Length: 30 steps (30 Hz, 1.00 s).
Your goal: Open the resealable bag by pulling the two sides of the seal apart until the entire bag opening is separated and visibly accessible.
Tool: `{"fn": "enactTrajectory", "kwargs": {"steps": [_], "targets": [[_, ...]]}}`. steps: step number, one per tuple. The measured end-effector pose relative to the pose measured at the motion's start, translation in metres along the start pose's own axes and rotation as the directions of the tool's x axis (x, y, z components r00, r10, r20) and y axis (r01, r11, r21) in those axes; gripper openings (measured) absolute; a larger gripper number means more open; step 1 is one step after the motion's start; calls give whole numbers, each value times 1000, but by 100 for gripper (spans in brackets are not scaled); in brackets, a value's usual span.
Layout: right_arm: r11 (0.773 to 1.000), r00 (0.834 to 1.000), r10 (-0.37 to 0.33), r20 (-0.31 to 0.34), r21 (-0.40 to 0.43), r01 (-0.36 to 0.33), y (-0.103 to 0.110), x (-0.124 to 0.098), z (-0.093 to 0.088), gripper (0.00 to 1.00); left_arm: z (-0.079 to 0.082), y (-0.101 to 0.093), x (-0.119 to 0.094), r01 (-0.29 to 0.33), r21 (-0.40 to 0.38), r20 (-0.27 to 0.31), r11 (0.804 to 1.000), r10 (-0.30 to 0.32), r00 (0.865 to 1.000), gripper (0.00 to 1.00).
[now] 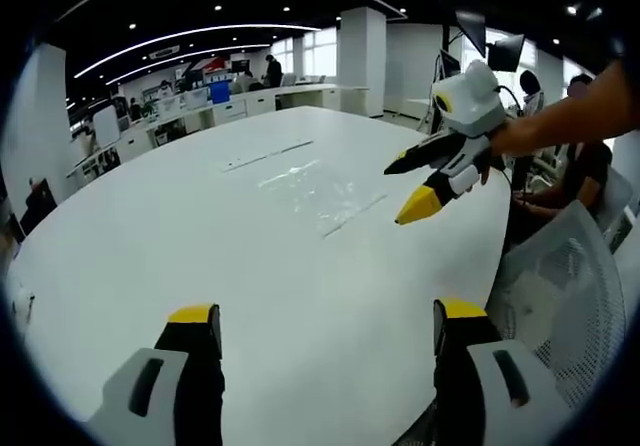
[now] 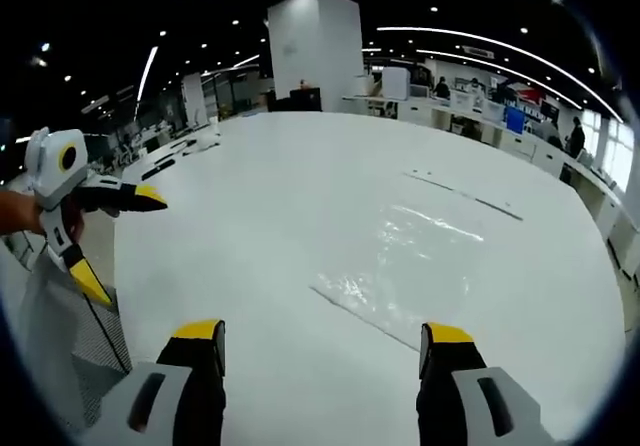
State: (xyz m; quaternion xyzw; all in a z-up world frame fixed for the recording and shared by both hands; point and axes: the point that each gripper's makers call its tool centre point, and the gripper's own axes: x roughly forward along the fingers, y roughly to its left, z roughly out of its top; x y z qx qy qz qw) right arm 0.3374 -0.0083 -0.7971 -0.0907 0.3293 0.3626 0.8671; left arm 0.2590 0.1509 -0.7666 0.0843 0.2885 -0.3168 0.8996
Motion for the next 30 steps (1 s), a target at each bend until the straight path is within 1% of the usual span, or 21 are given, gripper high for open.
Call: {"fn": "enactTrajectory", "kwargs": {"steps": [2,3,6,9,12,14,16,18,19,22,25,28,30], "targets": [[999,1000,-7,-11,37,7,-6,2,-2,76,0,0,0,-2,0,7,1000,2,1000,89],[999,1000,-5,-8,39,5,-7,2,-2,76,0,0,0,-2,-7,6,1000,2,1000,89],[1000,1000,-3,-3,26,3,-9,1,0,74,-2,3,3,-4,-18,-4,1000,4,1000,89],[1000,1000,-4,25,17,4,-10,0,5,72,-2,3,7,-3,-7,-15,1000,3,1000,89],[1000,1000,2,18,4,-2,-9,3,4,71,-1,3,11,5,8,-24,1000,-5,1000,88],[1000,1000,-10,26,-19,11,-12,4,6,71,-1,3,12,10,20,-30,1000,-10,1000,87],[1000,1000,-10,28,-18,10,-13,7,5,71,0,3,13,16,27,-35,1000,-15,999,87],[1000,1000,-9,15,-20,9,-13,11,2,70,1,3,14,19,25,-36,1000,-18,999,87],[999,1000,-10,7,-41,11,-14,12,0,69,1,4,15,22,26,-38,999,-21,999,87],[998,1000,-11,-3,-65,10,-17,17,-3,67,0,4,17,27,35,-46,999,-25,999,86],[997,1000,-10,-28,-71,8,-23,22,-8,61,1,5,18,31,38,-53,999,-29,998,85],[996,999,-8,-50,-92,4,-28,27,-12,59,2,5,18,32,38,-54,999,-30,998,85],[996,998,-8,-61,-89,3,-33,29,-14,59,3,5,19,34,37,-53,999,-32,998,85]]}}
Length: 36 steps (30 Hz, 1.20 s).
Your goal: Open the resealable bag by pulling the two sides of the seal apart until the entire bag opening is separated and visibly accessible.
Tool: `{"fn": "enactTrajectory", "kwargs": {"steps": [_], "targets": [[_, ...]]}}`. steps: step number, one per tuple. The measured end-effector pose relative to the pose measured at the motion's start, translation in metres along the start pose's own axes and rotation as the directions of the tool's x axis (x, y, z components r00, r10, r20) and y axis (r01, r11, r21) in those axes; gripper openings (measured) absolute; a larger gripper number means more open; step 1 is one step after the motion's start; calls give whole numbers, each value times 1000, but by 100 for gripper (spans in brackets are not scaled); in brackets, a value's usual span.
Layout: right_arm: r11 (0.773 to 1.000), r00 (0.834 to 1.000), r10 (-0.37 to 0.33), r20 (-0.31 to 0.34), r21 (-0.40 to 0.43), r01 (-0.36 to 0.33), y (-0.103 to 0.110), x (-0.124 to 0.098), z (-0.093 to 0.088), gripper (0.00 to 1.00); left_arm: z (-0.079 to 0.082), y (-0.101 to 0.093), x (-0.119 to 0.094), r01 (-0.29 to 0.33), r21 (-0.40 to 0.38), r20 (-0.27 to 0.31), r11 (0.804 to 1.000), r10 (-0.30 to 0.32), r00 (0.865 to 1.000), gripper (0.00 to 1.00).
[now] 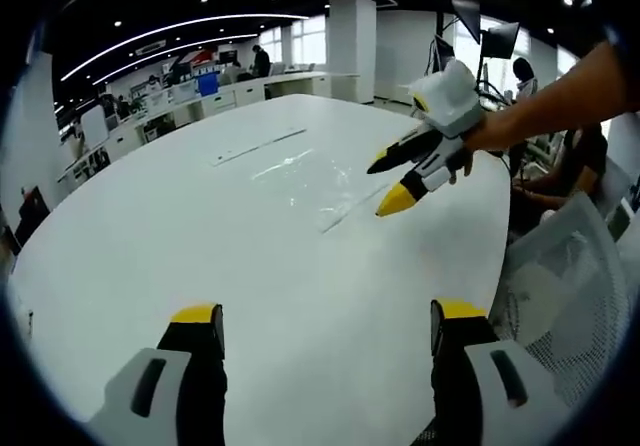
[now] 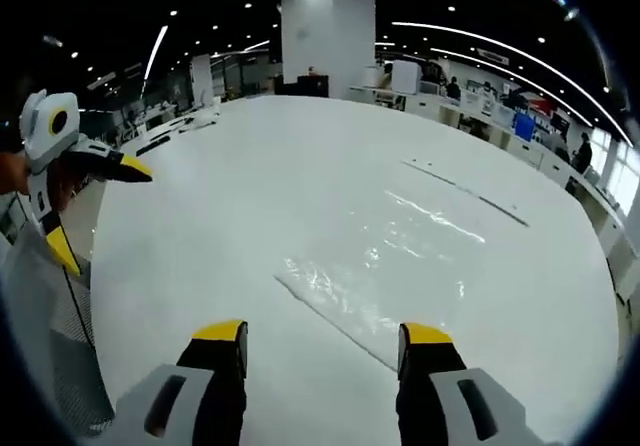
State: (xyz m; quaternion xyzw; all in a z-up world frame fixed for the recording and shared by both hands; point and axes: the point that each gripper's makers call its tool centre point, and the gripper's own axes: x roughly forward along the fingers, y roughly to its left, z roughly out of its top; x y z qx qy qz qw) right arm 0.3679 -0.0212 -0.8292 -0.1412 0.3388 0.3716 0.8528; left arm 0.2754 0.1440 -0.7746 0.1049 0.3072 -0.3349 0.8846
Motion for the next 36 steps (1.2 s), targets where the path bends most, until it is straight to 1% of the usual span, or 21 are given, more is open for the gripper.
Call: {"fn": "enactTrajectory", "kwargs": {"steps": [3,7,10,14,16,17,18,19,22,23,24,26,27,28,31,33,34,35,36], "targets": [[1000,1000,-6,-13,26,7,-8,1,-3,59,1,0,1,2,1,-3,1000,-2,1000,84],[996,1000,-9,-18,85,11,-16,3,-7,58,1,0,2,6,3,-6,1000,-6,1000,84],[995,999,-15,-30,100,18,-20,5,-12,59,2,1,2,5,-1,-3,1000,-5,1000,84],[993,999,0,-48,114,5,-18,7,-18,59,2,4,2,3,-17,-6,1000,-3,1000,83],[990,998,21,-59,140,-12,-15,9,-22,57,1,4,2,3,-16,-12,1000,-3,1000,83],[986,997,39,-66,162,-28,-11,9,-24,54,1,5,3,0,-14,-16,1000,-1,1000,83],[980,993,65,-97,193,-46,-5,8,-31,52,0,5,3,0,-13,-17,1000,0,1000,83],[986,997,41,-67,164,-30,-8,9,-26,52,0,5,3,1,-14,-18,1000,-1,1000,83],[980,996,62,-64,193,-48,-3,8,-26,48,-1,5,4,2,-12,-23,1000,-3,1000,82],[981,995,66,-69,189,-52,-3,8,-27,44,-2,4,4,4,-10,-25,1000,-5,1000,82],[984,993,71,-91,167,-55,-3,7,-29,41,-2,4,4,6,-9,-27,1000,-6,1000,82],[990,994,55,-96,138,-41,-7,7,-28,38,-1,4,4,5,-5,-25,1000,-5,1000,82],[992,996,37,-81,123,-27,-12,8,-25,38,0,5,4,4,-7,-21,1000,-5,1000,82],[992,996,32,-80,125,-22,-13,8,-24,38,0,5,4,4,-12,-21,1000,-4,1000,82],[991,994,32,-100,130,-19,-15,10,-24,38,-3,5,5,8,-8,-36,1000,-8,999,82],[995,989,43,-144,94,-29,-14,11,-32,36,-4,4,5,7,-3,-39,1000,-7,999,82],[998,991,28,-130,58,-21,-18,11,-30,36,-3,4,5,8,-5,-39,1000,-8,999,82],[996,990,39,-136,83,-28,-15,12,-31,35,-3,4,5,9,-6,-41,1000,-10,999,82],[996,990,40,-133,81,-30,-16,11,-29,35,-3,4,5,10,-5,-42,1000,-10,999,81]]}}
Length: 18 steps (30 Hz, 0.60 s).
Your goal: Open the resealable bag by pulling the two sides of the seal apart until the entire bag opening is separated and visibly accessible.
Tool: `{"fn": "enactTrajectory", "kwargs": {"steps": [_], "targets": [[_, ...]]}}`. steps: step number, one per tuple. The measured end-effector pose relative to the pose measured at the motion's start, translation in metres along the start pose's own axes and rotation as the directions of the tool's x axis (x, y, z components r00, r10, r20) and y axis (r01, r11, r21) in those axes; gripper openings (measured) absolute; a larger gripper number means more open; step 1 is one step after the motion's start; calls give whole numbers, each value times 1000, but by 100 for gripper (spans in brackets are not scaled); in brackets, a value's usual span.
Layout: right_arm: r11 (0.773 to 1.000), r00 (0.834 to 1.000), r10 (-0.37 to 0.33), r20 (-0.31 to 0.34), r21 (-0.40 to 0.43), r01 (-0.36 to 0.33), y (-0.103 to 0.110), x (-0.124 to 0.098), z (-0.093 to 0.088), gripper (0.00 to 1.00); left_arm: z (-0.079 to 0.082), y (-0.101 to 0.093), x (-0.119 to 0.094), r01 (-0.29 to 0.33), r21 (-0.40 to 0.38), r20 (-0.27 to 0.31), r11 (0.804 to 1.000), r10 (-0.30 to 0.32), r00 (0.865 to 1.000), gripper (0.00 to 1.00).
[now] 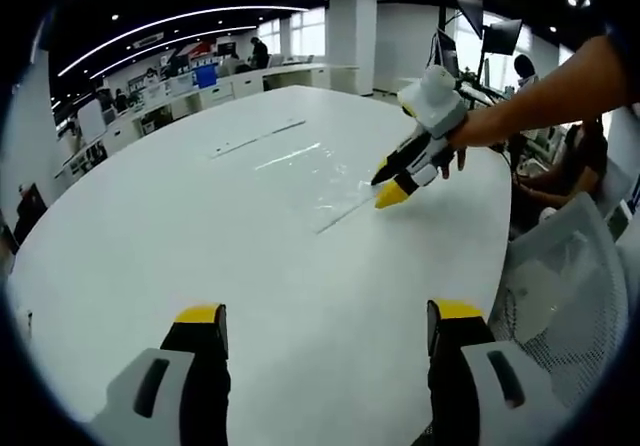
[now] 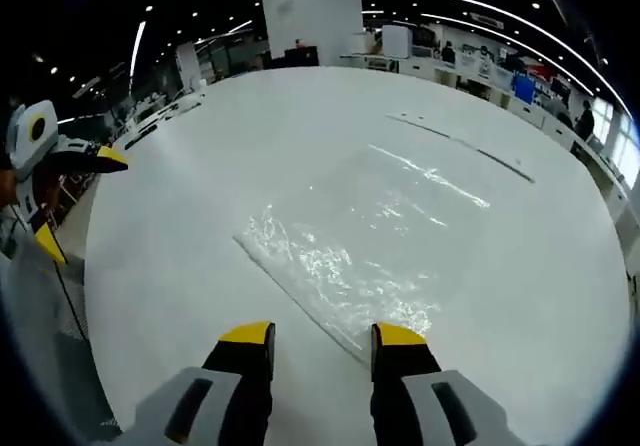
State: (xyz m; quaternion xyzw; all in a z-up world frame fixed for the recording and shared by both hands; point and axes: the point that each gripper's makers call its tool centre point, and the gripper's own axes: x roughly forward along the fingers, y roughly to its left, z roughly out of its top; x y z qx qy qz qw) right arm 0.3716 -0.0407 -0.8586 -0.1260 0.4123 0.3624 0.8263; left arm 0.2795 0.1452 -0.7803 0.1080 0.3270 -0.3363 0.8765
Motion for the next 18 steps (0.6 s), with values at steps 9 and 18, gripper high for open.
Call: {"fn": "enactTrajectory", "kwargs": {"steps": [9,18], "targets": [[986,996,-21,-85,-169,6,-5,1,-2,15,2,2,2,-1,22,-11,1000,1,1000,80],[975,995,-2,-102,-220,-20,1,2,-3,7,6,4,4,-3,29,-15,1000,3,1000,79]]}}
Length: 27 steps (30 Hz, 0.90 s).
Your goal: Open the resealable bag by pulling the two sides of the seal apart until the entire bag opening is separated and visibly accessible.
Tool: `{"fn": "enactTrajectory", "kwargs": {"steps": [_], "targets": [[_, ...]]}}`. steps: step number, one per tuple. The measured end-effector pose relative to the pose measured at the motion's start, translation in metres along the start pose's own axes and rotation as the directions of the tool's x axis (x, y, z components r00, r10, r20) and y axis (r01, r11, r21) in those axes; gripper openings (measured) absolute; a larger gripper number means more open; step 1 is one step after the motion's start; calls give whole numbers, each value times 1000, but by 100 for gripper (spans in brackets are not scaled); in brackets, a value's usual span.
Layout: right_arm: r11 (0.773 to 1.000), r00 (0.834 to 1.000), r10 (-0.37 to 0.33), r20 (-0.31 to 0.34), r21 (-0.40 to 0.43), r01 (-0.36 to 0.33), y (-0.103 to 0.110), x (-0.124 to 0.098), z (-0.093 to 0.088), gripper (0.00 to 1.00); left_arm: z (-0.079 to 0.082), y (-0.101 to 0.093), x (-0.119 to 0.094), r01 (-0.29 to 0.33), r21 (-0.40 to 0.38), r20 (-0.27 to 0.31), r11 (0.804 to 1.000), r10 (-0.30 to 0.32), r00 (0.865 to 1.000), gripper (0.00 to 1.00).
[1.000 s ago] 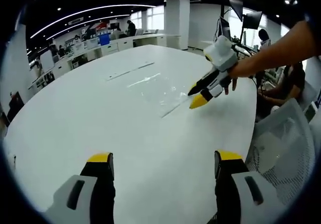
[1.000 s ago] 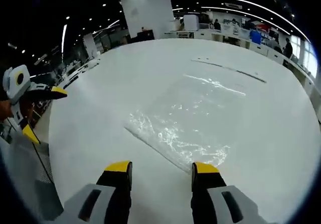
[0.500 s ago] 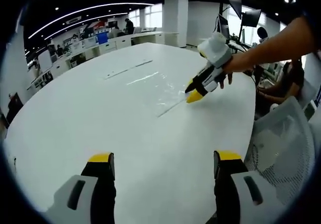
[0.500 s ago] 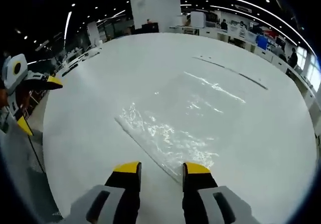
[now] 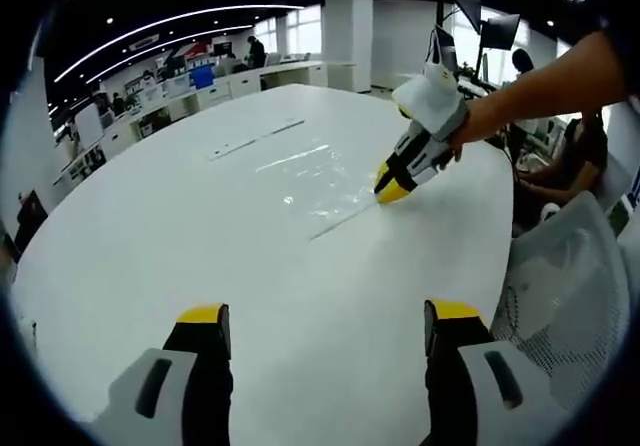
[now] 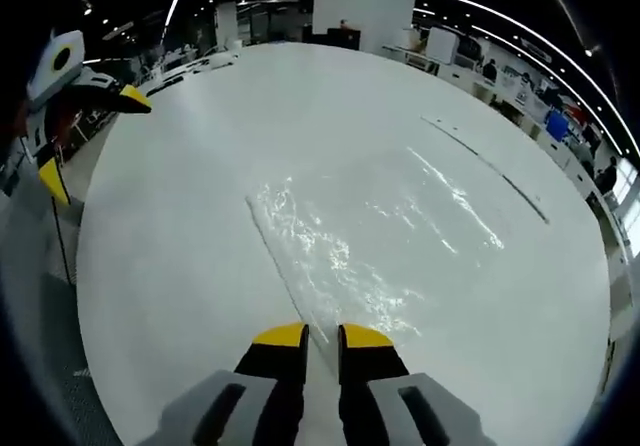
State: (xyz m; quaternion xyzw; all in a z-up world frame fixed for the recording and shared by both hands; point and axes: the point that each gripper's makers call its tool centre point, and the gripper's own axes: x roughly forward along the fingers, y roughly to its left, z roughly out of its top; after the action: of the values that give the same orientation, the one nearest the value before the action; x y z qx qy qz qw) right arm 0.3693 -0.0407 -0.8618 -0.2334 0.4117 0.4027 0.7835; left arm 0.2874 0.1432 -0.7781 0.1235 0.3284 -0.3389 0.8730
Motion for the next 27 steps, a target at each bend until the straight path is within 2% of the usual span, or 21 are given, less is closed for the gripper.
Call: {"fn": "enactTrajectory", "kwargs": {"steps": [9,15,21,27], "targets": [[996,999,-9,-38,-92,5,7,1,1,0,-5,-3,-2,6,9,-15,1000,-6,1000,77],[991,1000,-9,-17,-130,6,11,-7,7,0,-6,-2,-3,6,10,-15,1000,-6,1000,77],[983,1000,4,9,-184,-2,18,-15,11,0,3,-2,-5,4,22,1,1000,-4,1000,76],[964,999,27,36,-266,-16,29,-25,16,0,7,-3,0,10,55,-6,998,-9,1000,75]]}}
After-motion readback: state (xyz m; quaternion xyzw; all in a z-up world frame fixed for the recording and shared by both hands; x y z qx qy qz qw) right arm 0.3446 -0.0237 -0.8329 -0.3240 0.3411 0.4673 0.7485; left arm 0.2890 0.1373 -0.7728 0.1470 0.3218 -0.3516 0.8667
